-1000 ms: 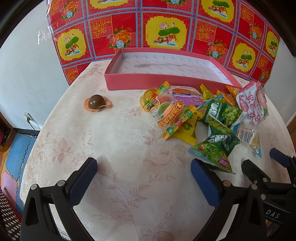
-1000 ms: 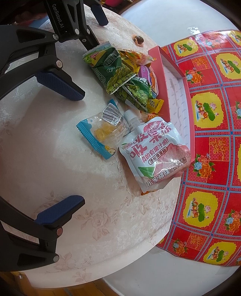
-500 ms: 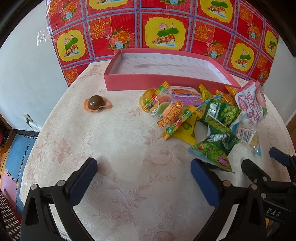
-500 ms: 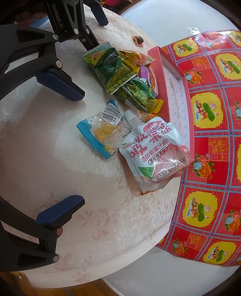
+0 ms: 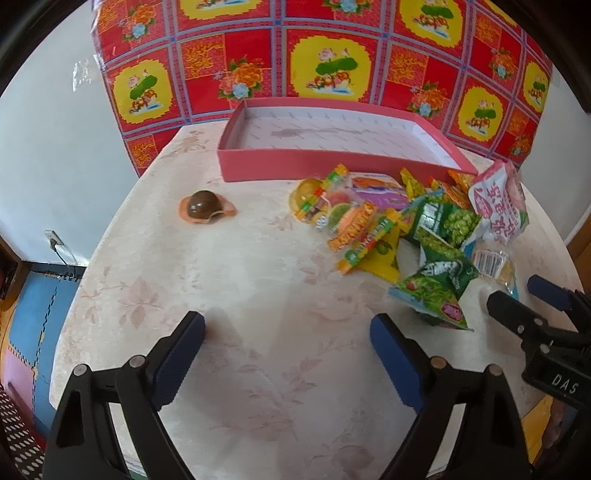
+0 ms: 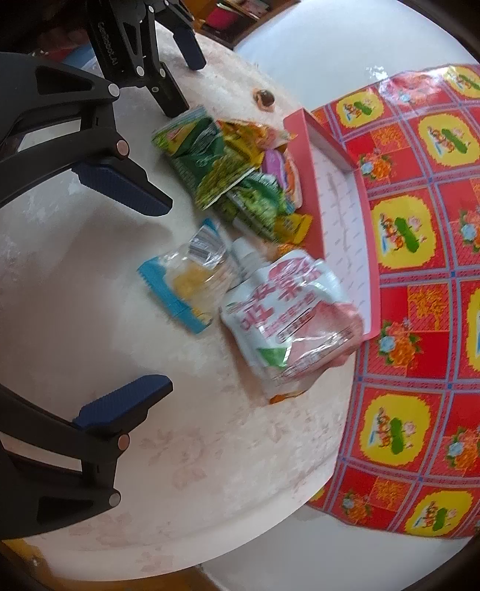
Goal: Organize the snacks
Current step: 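Grasp the brown egg snack with the left tool while the right tool approaches the blue-edged candy bag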
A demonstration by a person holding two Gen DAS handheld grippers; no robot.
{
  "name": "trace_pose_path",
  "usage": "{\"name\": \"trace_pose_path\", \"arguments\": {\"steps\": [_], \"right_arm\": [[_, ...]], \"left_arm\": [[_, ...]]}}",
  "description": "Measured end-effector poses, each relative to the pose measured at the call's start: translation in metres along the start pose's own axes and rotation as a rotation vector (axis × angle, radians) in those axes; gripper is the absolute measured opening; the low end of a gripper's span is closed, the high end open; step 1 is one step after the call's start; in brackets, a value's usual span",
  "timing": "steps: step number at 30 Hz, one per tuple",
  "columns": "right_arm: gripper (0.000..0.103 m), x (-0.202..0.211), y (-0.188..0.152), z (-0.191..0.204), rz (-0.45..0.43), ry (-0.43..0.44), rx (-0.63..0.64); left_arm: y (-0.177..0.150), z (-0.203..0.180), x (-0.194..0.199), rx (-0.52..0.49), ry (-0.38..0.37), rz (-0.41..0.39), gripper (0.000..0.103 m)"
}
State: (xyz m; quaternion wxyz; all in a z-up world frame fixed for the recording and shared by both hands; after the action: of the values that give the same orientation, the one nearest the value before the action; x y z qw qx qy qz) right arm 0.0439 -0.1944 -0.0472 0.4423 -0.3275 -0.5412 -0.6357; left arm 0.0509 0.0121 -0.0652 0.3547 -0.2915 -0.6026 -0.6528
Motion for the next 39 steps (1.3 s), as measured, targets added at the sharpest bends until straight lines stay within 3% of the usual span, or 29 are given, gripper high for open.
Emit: {"name": "trace_pose_path", "arguments": {"steps": [12, 21, 30, 39], "right_arm": [[0.089, -0.006, 0.019, 0.004, -0.021, 0.019, 0.014], [0.086, -0.014, 0.023, -0.004, -0.011, 0.004, -0.003], [0.084, -0.02, 0.023, -0.003, 0.006, 0.021, 0.011], [0.082, -0.023, 0.022, -0.004, 0.011, 0.039, 0.017]], "left_arm": [[0.024, 0.044, -0.007, 0.099, 0.007, -0.028, 0.091], [0.047, 0.072, -0.027, 0.133, 0.056, -0.042, 0.079], [0.059, 0.072, -0.043, 0.123, 0.065, -0.047, 0.066], [0.067, 0.067, -0.053, 0.118, 0.067, -0.048, 0.064]]}}
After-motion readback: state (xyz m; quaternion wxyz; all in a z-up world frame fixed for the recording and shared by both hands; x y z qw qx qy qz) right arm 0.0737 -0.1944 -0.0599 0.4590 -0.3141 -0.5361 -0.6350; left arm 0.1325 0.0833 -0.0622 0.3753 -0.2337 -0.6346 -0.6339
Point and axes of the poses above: each gripper's, at about its wrist camera, not at the fingertips, and x roughly against the way its jaws point, z to its left, y to its top, the point moved 9 cm from there along -x, roughly the way its jaws point, and after that the axes turned 8 degrees about y, right-handed, at the moved point
